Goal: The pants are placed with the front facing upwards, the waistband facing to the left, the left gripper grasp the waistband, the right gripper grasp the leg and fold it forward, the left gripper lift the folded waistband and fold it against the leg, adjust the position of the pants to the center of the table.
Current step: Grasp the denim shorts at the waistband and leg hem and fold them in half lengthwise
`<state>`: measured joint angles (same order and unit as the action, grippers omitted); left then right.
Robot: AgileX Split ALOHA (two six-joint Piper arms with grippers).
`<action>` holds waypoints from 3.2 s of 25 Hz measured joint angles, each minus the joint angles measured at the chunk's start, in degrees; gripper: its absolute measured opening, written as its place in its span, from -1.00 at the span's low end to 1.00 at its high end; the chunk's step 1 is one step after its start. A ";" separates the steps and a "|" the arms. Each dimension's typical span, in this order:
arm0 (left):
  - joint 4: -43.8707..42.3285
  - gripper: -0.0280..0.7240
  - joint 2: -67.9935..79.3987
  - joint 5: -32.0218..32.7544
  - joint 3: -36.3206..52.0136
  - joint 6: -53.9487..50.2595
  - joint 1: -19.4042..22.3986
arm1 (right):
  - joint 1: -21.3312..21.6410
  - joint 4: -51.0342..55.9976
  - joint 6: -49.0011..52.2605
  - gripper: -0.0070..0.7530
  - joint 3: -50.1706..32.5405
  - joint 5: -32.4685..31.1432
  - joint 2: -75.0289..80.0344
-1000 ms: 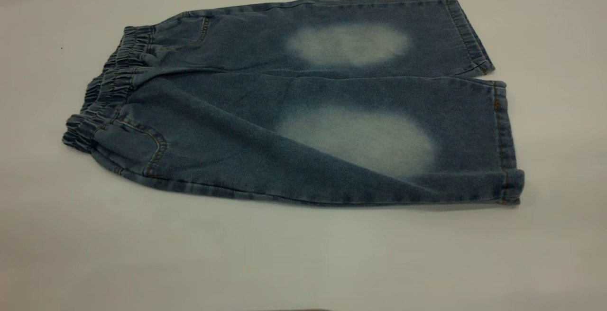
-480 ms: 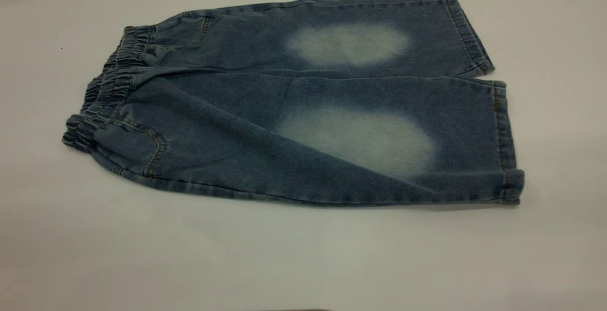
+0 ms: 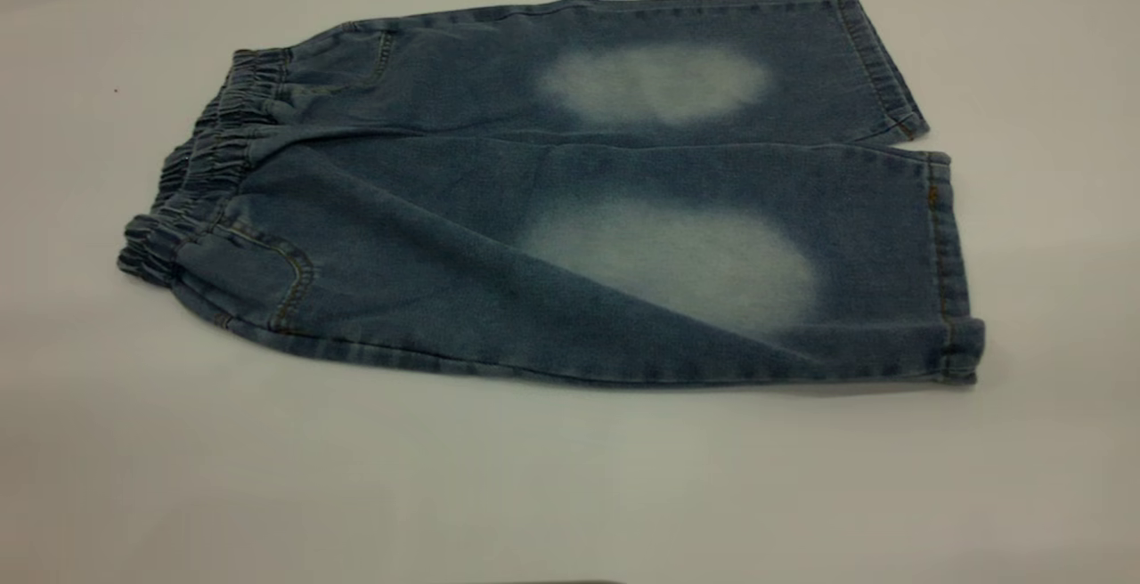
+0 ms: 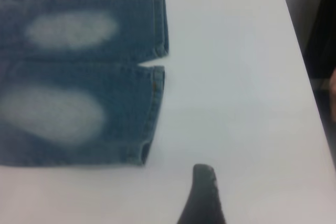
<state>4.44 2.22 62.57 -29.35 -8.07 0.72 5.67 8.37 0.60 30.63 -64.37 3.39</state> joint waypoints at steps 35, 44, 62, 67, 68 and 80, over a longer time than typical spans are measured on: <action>1.47 0.30 109.77 -24.36 -39.80 8.59 -0.16 | 0.00 24.27 -18.99 0.33 7.99 19.55 46.38; 1.65 0.30 109.77 -30.96 -32.27 7.21 1.21 | 0.00 24.27 -19.31 0.33 7.99 19.62 46.38; 2.88 0.30 117.45 -40.60 -30.01 5.00 1.21 | 0.00 24.27 -19.38 0.33 7.99 19.62 46.38; 3.30 0.30 117.90 -41.15 -30.05 5.00 1.21 | 0.00 24.27 -19.38 0.33 7.99 19.62 46.38; 3.43 0.30 117.96 -41.15 -30.12 5.00 1.21 | 0.00 24.27 -19.38 0.33 7.99 19.62 46.38; 5.91 -0.22 118.92 -42.53 -30.28 5.10 1.00 | 0.00 24.27 -19.39 0.33 7.99 19.62 46.38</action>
<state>10.35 121.13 20.04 -59.64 -2.96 1.71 5.67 32.64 -18.79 38.62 -44.75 49.76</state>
